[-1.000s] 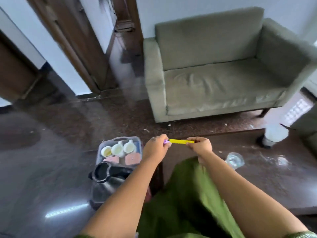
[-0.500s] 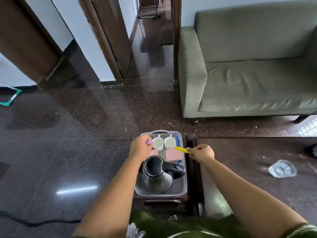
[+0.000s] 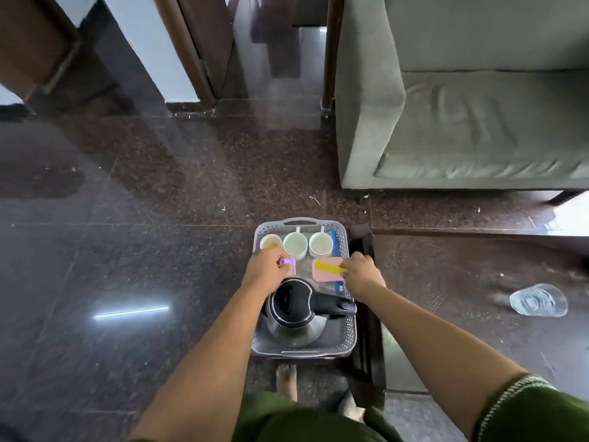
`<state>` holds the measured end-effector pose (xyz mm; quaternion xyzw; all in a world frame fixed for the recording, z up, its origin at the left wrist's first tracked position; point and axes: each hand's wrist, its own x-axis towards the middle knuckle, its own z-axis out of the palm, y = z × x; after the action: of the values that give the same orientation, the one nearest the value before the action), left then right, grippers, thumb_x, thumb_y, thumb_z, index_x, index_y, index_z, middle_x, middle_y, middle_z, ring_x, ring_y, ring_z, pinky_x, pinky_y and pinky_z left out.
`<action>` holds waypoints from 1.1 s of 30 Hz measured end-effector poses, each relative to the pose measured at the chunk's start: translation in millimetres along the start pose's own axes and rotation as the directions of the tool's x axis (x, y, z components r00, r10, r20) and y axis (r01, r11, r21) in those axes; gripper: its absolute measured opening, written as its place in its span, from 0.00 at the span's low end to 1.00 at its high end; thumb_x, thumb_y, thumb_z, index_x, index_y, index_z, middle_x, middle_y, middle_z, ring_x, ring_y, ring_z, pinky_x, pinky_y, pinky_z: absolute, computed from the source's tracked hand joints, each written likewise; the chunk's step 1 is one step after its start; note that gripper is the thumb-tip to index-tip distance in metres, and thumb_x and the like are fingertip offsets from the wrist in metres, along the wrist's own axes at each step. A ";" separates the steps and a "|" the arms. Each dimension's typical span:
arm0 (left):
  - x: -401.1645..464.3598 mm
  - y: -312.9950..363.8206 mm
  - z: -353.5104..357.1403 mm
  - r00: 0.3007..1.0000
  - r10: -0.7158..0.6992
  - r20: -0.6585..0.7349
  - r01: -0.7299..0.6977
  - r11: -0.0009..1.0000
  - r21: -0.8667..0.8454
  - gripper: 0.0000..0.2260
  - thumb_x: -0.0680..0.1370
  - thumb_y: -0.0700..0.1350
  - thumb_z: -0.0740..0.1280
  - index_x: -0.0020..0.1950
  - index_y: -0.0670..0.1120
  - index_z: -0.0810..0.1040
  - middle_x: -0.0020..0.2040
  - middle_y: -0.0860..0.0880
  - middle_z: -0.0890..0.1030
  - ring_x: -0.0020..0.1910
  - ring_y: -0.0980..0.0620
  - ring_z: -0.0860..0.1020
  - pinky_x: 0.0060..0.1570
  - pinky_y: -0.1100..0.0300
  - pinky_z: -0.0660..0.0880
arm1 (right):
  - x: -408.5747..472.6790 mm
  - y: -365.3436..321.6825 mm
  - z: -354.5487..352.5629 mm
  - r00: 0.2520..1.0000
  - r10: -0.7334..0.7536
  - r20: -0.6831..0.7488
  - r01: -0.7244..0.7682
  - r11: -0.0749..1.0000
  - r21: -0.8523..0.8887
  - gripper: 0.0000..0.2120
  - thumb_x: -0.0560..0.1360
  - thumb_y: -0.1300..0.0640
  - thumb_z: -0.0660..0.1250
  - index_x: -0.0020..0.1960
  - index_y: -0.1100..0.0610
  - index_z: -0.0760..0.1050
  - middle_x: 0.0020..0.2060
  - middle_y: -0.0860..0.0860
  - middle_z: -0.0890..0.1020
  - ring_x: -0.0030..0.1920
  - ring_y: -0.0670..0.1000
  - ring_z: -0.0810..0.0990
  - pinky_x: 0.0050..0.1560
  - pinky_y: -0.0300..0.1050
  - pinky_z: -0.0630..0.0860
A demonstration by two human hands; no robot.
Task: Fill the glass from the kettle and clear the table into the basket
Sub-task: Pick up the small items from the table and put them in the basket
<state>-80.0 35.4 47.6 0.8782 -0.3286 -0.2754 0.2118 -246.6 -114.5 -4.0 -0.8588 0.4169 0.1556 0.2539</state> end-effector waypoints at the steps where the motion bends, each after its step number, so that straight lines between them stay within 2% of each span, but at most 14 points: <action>1: 4.9 -4.0 4.1 1.000 -0.007 0.023 0.008 1.000 -0.011 0.06 0.76 0.45 0.67 0.51 0.49 0.82 0.49 0.48 0.83 0.48 0.48 0.79 0.44 0.61 0.71 | 4.7 -2.7 5.1 1.000 -0.023 -0.021 0.020 0.992 -0.123 0.13 0.79 0.59 0.61 0.62 0.54 0.76 0.59 0.55 0.73 0.59 0.58 0.71 0.55 0.53 0.72; 4: 24.7 -14.8 13.8 0.995 0.019 0.099 -0.018 1.000 -0.009 0.07 0.75 0.47 0.68 0.51 0.51 0.82 0.50 0.49 0.83 0.47 0.51 0.79 0.44 0.63 0.70 | 22.3 -9.9 16.9 0.988 -0.126 -0.085 0.090 0.936 -0.340 0.15 0.77 0.63 0.61 0.62 0.54 0.74 0.59 0.54 0.73 0.59 0.57 0.70 0.54 0.50 0.71; 6: 37.5 -21.4 20.0 0.988 0.040 0.151 -0.042 0.999 0.010 0.07 0.75 0.48 0.69 0.51 0.51 0.82 0.51 0.49 0.83 0.48 0.50 0.79 0.46 0.62 0.73 | 33.3 -13.0 21.1 0.983 -0.164 -0.082 0.121 0.917 -0.381 0.15 0.77 0.63 0.60 0.61 0.51 0.74 0.58 0.52 0.75 0.59 0.56 0.70 0.54 0.50 0.69; 9: 53.0 -27.0 27.3 0.964 0.071 0.258 -0.099 0.990 0.098 0.08 0.75 0.48 0.66 0.51 0.50 0.82 0.50 0.46 0.82 0.49 0.45 0.79 0.50 0.54 0.78 | 42.0 -9.7 28.3 0.981 -0.164 -0.103 0.108 0.905 -0.412 0.16 0.76 0.61 0.61 0.60 0.47 0.74 0.57 0.48 0.76 0.59 0.55 0.69 0.53 0.49 0.67; 13: 68.3 -35.0 35.9 0.946 0.154 0.286 -0.202 0.968 0.148 0.08 0.75 0.46 0.65 0.51 0.49 0.81 0.50 0.46 0.81 0.50 0.45 0.79 0.46 0.55 0.76 | 52.5 -4.3 32.2 0.989 -0.110 -0.099 0.063 0.918 -0.391 0.15 0.75 0.60 0.63 0.60 0.48 0.74 0.57 0.47 0.78 0.60 0.55 0.68 0.55 0.50 0.66; 18: 83.5 -45.6 46.0 0.939 0.191 0.287 -0.248 0.953 0.176 0.07 0.76 0.47 0.65 0.51 0.48 0.79 0.50 0.47 0.81 0.49 0.44 0.79 0.43 0.55 0.76 | 60.3 -5.1 38.1 0.988 -0.128 -0.089 0.079 0.903 -0.422 0.17 0.72 0.61 0.66 0.59 0.50 0.74 0.56 0.46 0.79 0.62 0.55 0.68 0.56 0.50 0.64; 23: 89.5 -43.8 51.7 0.941 0.203 0.272 -0.252 0.955 0.158 0.05 0.75 0.44 0.65 0.47 0.50 0.79 0.43 0.49 0.81 0.42 0.47 0.77 0.32 0.61 0.65 | 62.7 -3.3 41.5 0.990 -0.075 -0.123 0.021 0.920 -0.392 0.13 0.72 0.60 0.66 0.55 0.50 0.76 0.53 0.46 0.81 0.61 0.55 0.70 0.54 0.51 0.66; 26: 90.5 -42.5 55.2 0.939 0.208 0.274 -0.266 0.944 0.195 0.03 0.75 0.46 0.64 0.43 0.50 0.77 0.37 0.49 0.76 0.39 0.47 0.74 0.31 0.60 0.63 | 64.9 -3.3 44.2 0.986 -0.080 -0.146 0.027 0.942 -0.336 0.13 0.73 0.62 0.64 0.55 0.52 0.77 0.53 0.48 0.81 0.61 0.55 0.70 0.53 0.51 0.65; 30: 96.5 -43.2 63.3 0.897 0.294 0.330 -0.398 0.861 0.317 0.09 0.75 0.49 0.64 0.37 0.49 0.73 0.37 0.46 0.80 0.38 0.44 0.77 0.30 0.59 0.60 | 64.8 0.1 44.1 0.988 -0.084 -0.130 0.056 0.977 -0.204 0.17 0.73 0.63 0.65 0.61 0.51 0.76 0.60 0.50 0.75 0.64 0.55 0.66 0.57 0.51 0.65; 33: 103.0 -42.7 70.5 0.856 0.361 0.370 -0.487 0.803 0.343 0.10 0.76 0.50 0.64 0.36 0.48 0.73 0.37 0.46 0.81 0.38 0.43 0.80 0.29 0.59 0.59 | 64.1 1.7 44.6 0.988 -0.073 -0.134 0.046 0.980 -0.193 0.17 0.73 0.63 0.67 0.60 0.52 0.76 0.60 0.50 0.74 0.64 0.54 0.66 0.58 0.50 0.66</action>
<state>-39.2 -19.9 -65.0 0.7563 -0.5972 -0.2661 0.0222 -211.7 -131.0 -71.8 -0.8999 0.3912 0.1259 0.1457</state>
